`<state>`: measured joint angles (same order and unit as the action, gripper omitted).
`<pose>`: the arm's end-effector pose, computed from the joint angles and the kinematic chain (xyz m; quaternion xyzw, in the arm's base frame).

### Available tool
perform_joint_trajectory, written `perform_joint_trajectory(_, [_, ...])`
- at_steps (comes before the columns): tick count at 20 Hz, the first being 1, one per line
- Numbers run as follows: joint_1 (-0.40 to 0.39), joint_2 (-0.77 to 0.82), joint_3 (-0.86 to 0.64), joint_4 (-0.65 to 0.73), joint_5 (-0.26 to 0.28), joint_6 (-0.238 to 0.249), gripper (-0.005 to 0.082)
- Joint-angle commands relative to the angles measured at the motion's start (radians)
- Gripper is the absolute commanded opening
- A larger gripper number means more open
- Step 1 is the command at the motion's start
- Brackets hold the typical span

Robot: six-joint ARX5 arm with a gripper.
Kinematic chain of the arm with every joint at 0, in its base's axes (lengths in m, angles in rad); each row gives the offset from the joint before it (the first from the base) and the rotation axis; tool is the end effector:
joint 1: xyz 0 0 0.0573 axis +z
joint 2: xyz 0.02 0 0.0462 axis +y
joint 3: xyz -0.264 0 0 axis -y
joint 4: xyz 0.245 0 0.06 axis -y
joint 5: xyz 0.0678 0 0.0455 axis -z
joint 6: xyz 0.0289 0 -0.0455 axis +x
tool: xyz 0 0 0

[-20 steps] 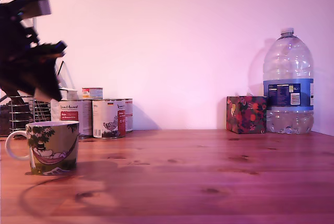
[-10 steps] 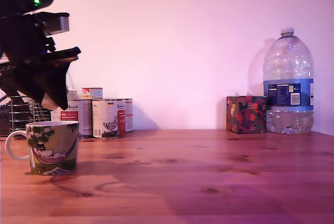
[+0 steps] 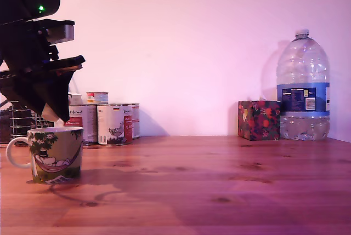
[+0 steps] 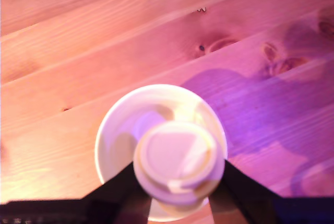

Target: Pick up the coffee capsules from the table one by one and drop them inside the nearest coffee cup

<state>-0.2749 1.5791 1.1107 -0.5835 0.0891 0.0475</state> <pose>0.3032 -0.0882 0.2265 0.0668 0.4960 -0.1684 0.8492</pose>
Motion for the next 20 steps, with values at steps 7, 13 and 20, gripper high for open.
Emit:
perform_joint_trajectory(7, [0.011,0.012,-0.008,0.008,-0.053,-0.002,0.0620])
perform_joint_trajectory(13, [0.011,-0.014,-0.014,0.040,-0.051,-0.002,0.0323])
perform_joint_trajectory(20, [0.016,-0.278,-0.242,0.307,-0.050,-0.007,-0.0019])
